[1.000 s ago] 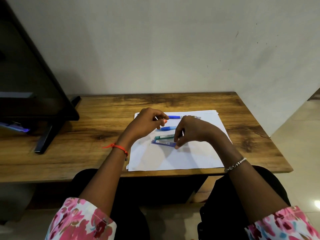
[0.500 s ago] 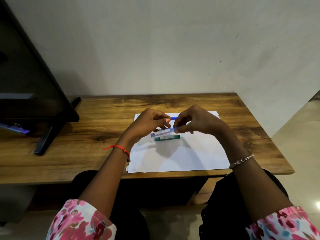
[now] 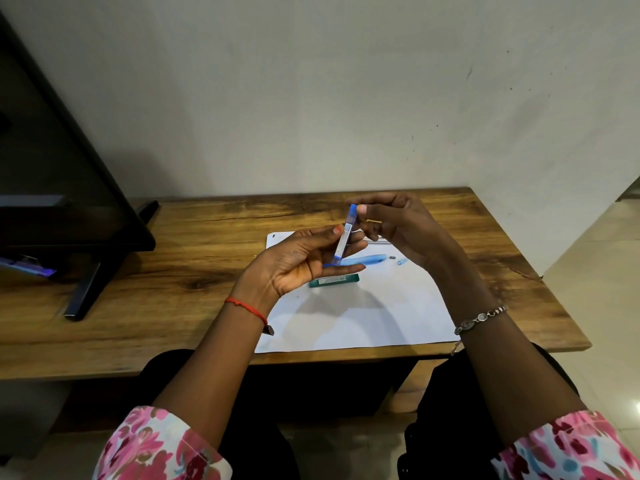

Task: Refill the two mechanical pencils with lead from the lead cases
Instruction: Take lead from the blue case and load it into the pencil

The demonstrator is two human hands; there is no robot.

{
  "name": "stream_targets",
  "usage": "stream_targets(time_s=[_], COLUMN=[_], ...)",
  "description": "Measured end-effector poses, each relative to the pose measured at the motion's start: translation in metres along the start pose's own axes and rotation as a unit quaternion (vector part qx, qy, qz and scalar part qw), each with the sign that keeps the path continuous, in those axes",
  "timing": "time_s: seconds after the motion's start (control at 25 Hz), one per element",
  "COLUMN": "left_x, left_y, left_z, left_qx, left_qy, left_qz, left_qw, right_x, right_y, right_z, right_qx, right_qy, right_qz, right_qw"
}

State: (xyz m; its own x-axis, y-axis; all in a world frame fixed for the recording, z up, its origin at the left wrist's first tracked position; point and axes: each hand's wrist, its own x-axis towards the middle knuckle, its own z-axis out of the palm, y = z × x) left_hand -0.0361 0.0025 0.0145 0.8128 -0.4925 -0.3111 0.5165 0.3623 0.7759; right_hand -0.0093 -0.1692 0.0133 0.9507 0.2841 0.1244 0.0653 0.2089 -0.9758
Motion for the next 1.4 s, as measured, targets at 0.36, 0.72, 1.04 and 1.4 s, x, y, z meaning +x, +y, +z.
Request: stream_targets(time_s=[0.36,0.72,1.04,1.4], left_x=[0.003,0.002,0.001,0.001], left_y=[-0.004,-0.003,-0.002,0.002], left_z=[0.003,0.008,0.005,0.0], left_qx=[0.006,-0.003,0.026,0.071], left_qy=[0.014,0.022,0.03,0.058], left_qz=[-0.013,-0.022,-0.03,-0.042], left_qw=[1.0,0.999,0.999,0.995], right_x=[-0.003,-0.002,0.0,-0.003], right_y=[-0.002,-0.004,-0.009,-0.007], right_z=[0.0,0.002,-0.005,-0.015], right_qx=[-0.1,-0.078,-0.008,-0.049], right_qy=[0.02,0.057,0.107,-0.011], right_qz=[0.003,0.015,0.052,0.16], right_qw=[0.995,0.995,0.993,0.986])
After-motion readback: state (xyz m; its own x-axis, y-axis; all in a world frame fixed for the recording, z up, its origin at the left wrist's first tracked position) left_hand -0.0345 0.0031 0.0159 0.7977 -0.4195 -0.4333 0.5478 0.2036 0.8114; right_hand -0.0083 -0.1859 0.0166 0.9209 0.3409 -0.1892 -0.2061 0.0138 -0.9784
